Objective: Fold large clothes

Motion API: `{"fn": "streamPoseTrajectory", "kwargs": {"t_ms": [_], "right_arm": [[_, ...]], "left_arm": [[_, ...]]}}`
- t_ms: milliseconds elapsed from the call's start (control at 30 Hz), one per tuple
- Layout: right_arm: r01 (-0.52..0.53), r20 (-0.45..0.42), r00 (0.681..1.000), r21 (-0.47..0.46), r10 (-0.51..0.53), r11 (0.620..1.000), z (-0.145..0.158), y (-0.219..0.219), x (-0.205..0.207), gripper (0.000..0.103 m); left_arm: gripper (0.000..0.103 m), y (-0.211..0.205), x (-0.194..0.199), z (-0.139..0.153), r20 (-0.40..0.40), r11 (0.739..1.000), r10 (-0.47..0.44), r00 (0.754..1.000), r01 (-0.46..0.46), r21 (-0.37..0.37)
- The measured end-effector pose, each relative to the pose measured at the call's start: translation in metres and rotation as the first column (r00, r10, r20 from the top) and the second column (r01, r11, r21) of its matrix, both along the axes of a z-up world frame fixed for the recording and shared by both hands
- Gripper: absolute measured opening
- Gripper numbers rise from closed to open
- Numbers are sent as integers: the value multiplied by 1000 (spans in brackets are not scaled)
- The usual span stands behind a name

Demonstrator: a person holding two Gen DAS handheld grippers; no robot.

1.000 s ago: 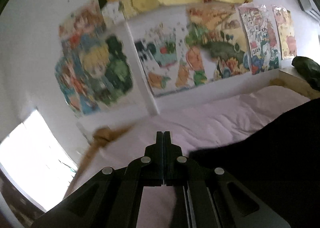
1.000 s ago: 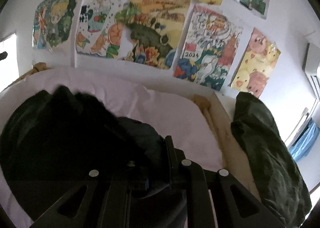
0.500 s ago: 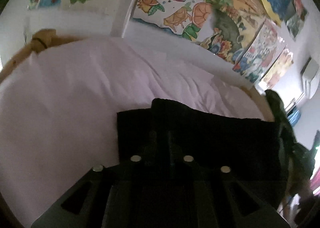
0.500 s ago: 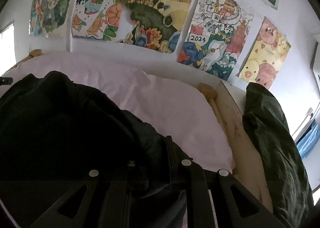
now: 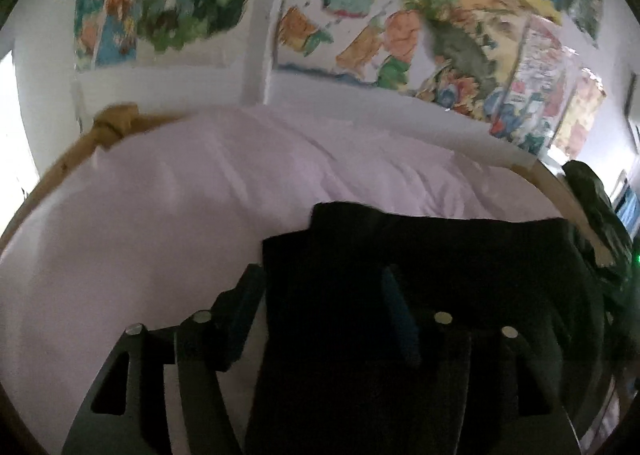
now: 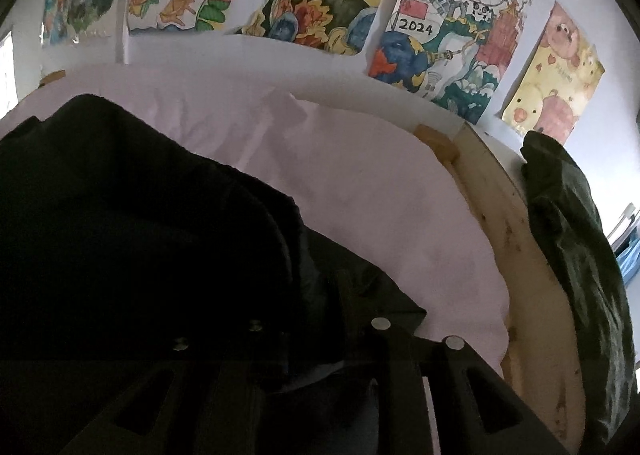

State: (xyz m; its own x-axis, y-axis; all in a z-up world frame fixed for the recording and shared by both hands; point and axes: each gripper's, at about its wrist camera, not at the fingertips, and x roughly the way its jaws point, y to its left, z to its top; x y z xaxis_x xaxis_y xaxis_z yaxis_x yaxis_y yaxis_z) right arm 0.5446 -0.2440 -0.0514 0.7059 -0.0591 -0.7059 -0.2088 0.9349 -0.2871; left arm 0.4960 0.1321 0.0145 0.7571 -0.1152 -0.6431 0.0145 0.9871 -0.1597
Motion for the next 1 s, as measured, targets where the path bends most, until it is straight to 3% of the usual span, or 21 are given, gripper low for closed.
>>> {"fn": "streamPoseTrajectory", "kwargs": {"t_ms": [100,167,200,233,367,500,733,1000], "right_arm": [[16,2,1000,70,-16,997,7,-9,-3,32],[14,6,1000,130,-15,991,12,-15,-6,54],[15,9,1000,177,-17,984,15,-20,-9,72],[18,9,1000,227,-21,974,18,-26,-11,76],[-19,44,999,343,4,939,28,-35,-28,76],[-110,94,992,401,79,909,34,-29,-52,85],[-304,202,947,314,249,900,33,4,-88,90],[-325,104,946,317,308,891,7,21,-72,93]], "left_arm": [[68,-18,-12,4,47,1000,-28,998,28,12],[74,-33,-21,7,75,999,-50,996,48,23],[75,-38,-21,7,80,998,-60,995,58,26],[75,-46,-23,9,83,997,-76,994,73,30],[75,-78,-32,9,93,992,-112,989,106,67],[75,-105,-40,5,96,982,-155,983,143,124],[75,-137,-48,-12,82,964,-229,970,215,155],[75,-151,-47,-24,78,952,-266,961,249,179]]}}
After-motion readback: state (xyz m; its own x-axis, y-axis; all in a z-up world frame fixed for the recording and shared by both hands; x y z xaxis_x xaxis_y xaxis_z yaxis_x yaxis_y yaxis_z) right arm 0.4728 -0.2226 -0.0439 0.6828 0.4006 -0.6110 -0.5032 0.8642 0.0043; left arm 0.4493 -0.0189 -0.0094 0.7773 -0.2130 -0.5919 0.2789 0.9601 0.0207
